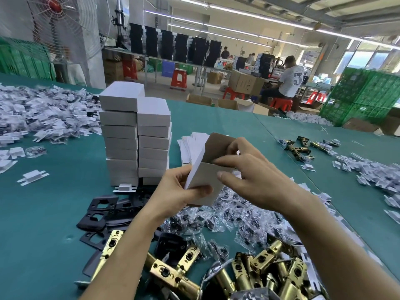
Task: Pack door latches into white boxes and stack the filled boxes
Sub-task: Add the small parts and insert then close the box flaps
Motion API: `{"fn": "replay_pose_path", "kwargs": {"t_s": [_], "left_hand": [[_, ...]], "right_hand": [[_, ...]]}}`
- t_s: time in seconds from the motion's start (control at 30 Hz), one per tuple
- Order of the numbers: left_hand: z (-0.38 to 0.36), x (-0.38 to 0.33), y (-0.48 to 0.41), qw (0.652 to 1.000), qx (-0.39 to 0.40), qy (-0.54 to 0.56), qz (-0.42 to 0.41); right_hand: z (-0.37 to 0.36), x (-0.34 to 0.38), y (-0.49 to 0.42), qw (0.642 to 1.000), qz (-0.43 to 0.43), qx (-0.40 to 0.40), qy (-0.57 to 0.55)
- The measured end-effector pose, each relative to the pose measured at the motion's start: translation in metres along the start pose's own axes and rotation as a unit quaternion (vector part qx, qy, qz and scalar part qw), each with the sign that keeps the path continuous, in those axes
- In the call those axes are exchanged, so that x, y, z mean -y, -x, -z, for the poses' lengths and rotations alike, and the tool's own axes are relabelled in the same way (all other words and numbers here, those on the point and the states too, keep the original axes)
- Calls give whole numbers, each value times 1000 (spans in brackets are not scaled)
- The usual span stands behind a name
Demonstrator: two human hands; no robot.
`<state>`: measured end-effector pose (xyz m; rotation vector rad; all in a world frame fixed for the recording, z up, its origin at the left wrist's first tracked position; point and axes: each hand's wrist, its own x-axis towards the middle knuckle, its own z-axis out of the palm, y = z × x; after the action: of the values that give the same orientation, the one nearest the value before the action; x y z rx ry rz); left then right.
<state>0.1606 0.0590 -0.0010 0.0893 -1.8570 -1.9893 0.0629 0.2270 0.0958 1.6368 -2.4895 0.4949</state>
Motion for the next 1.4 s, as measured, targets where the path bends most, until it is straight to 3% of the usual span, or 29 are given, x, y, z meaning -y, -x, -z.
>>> {"fn": "replay_pose_path", "kwargs": {"t_s": [0.07,0.13,0.27,0.43,0.7,0.8,0.87,0.97,1.13,1.4], "left_hand": [[2,0,0,1000,-3,8,6],[4,-1,-1,1000,-6,20,11],[5,0,-1,998,11,61,22],[-1,0,1,997,39,71,13],[-11,7,1,997,61,-45,28],[-9,7,-1,993,11,-120,-14],[-6,6,-2,989,-55,-121,-69],[-5,5,-2,983,-69,-103,-135],[-6,11,-1,982,-36,-157,-102],[-8,17,-4,972,-13,-224,-73]], "right_hand": [[-9,-7,4,988,2,-140,-72],[-18,-14,8,961,-13,-217,-173],[-36,-20,12,911,-25,-170,-374],[-51,-17,15,871,-19,-142,-470],[-51,-32,22,869,-34,-107,-482],[-53,-41,26,888,-43,-94,-447],[-57,-47,29,893,-56,-86,-438],[-61,-51,33,884,-71,-62,-457],[-67,-56,39,875,-83,-20,-476],[-61,-60,39,923,-98,-8,-372]]}}
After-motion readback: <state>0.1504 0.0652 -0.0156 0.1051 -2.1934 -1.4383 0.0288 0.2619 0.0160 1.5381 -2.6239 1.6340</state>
